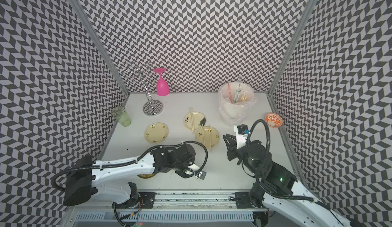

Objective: Remove the packaging of disposable chopsticks
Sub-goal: Pick up the disposable chopsticks from the center of the board.

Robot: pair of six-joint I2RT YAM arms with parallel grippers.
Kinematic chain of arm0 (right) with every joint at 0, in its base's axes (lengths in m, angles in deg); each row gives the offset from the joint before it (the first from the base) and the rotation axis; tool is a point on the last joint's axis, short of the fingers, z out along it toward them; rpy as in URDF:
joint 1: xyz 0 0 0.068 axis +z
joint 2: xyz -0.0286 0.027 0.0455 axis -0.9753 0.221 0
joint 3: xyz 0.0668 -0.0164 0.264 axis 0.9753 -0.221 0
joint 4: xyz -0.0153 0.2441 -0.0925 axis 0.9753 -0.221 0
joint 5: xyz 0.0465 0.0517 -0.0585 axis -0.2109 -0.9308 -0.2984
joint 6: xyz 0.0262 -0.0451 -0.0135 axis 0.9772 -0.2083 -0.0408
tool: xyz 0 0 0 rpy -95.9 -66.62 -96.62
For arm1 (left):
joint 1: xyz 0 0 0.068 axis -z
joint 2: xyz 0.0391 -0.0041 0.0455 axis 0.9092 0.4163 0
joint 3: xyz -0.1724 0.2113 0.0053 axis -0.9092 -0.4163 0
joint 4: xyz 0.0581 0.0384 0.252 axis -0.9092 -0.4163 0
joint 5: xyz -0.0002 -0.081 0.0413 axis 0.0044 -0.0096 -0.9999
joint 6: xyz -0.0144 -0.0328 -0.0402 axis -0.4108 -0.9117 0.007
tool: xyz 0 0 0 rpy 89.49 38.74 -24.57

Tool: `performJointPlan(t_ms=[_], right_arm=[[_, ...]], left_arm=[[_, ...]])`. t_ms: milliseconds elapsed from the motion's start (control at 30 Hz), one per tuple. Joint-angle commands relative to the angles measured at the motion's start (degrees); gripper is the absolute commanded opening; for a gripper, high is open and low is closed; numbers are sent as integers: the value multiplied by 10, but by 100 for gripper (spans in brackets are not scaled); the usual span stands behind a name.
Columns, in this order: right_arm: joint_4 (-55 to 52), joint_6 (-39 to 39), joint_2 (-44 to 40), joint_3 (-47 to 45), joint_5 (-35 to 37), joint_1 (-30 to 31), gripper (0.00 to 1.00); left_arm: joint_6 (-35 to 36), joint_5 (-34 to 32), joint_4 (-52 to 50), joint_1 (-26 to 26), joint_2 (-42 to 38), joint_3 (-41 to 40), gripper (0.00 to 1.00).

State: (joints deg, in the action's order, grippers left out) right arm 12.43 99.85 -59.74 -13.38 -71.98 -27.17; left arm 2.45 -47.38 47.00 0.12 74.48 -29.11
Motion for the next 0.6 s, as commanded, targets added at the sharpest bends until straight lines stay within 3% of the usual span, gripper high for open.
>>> performJointPlan(t_ms=[0,300,500,567], right_arm=[[61,-14,2,5,-33,-1,15],[186,-45,52,28,-103,-1,15],[276,-46,125,45,-186,-1,15],[314,-56,140,40,-228,-1,19]], left_arm=[[-34,18,35,-25,-47,14,0],[-198,61,212,-148,-171,24,0],[-299,109,304,-225,-223,17,0],[-348,151,341,-258,-243,12,0]])
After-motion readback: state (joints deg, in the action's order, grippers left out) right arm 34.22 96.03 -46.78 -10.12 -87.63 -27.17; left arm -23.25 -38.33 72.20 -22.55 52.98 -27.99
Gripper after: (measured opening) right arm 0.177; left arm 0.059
